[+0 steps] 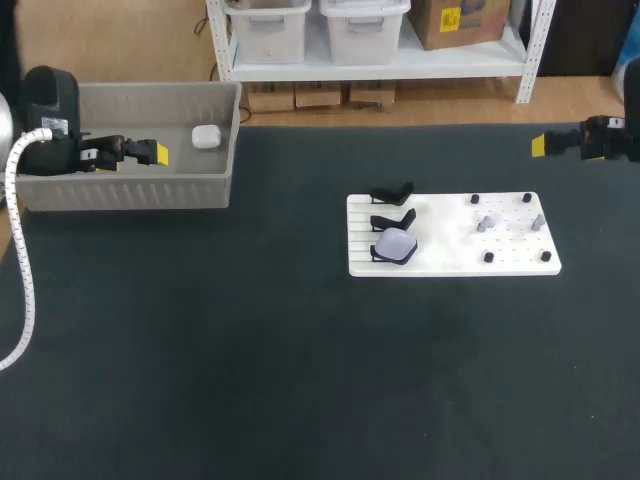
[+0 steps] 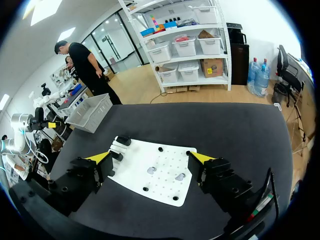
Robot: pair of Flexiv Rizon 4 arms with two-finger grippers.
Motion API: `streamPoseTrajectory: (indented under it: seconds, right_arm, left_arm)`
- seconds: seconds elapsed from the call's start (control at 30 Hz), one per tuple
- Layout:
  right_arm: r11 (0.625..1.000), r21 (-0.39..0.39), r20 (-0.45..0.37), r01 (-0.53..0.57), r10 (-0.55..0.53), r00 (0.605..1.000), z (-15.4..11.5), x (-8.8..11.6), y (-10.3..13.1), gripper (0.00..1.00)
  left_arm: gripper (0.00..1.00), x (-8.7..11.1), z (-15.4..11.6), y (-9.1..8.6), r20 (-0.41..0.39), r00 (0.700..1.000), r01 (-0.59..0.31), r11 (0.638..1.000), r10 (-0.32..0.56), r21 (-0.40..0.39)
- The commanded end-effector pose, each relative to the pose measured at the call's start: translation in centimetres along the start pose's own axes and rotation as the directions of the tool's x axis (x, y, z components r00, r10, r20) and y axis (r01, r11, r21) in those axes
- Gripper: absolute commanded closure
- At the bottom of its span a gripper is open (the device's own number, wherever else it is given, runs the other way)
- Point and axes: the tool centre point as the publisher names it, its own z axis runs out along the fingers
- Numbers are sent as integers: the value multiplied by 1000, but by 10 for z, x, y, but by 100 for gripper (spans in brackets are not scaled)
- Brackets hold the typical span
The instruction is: Pick up each earbud case from the left stands, insert the matching earbuds, close the lid, and place the case in the box.
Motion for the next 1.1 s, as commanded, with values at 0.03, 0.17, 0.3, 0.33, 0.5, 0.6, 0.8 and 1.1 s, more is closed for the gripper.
streamPoseTrajectory:
  seconds: [0.03, 0.17, 0.3, 0.33, 0.5, 0.6, 0.8, 1.1]
  right_arm:
    - [1000, -3, 0, 1, -1, 1000, 1, 0, -1, 0]
    - [1000, -3, 0, 1, -1, 1000, 1, 0, -1, 0]
    - [1000, -3, 0, 1, -1, 1000, 1, 0, -1, 0]
    - [1000, -3, 0, 1, -1, 1000, 1, 0, -1, 0]
    - [1000, -3, 0, 1, -1, 1000, 1, 0, -1, 0]
    - [1000, -3, 0, 1, -1, 1000, 1, 0, -1, 0]
    - [1000, -3, 0, 1, -1, 1000, 1, 0, -1, 0]
    - [1000, -3, 0, 1, -1, 1000, 1, 0, -1, 0]
  left_arm:
    - [0, -1, 0, -2, -5, 1000, 2, 1000, -2, -7]
    - [0, -1, 0, -2, -5, 1000, 2, 1000, -2, -7]
    - [0, -1, 0, -2, -5, 1000, 2, 1000, -2, -7]
    - [0, -1, 0, -2, -5, 1000, 2, 1000, -2, -7]
    - [0, -1, 0, -2, -5, 1000, 2, 1000, -2, -7]
    - [0, -1, 0, -2, -5, 1000, 2, 1000, -2, -7]
    - [0, -3, -4, -1, 27, 999, -31, 997, 29, 64]
    - [0, -17, -10, -9, 164, 963, -254, 930, 216, 266]
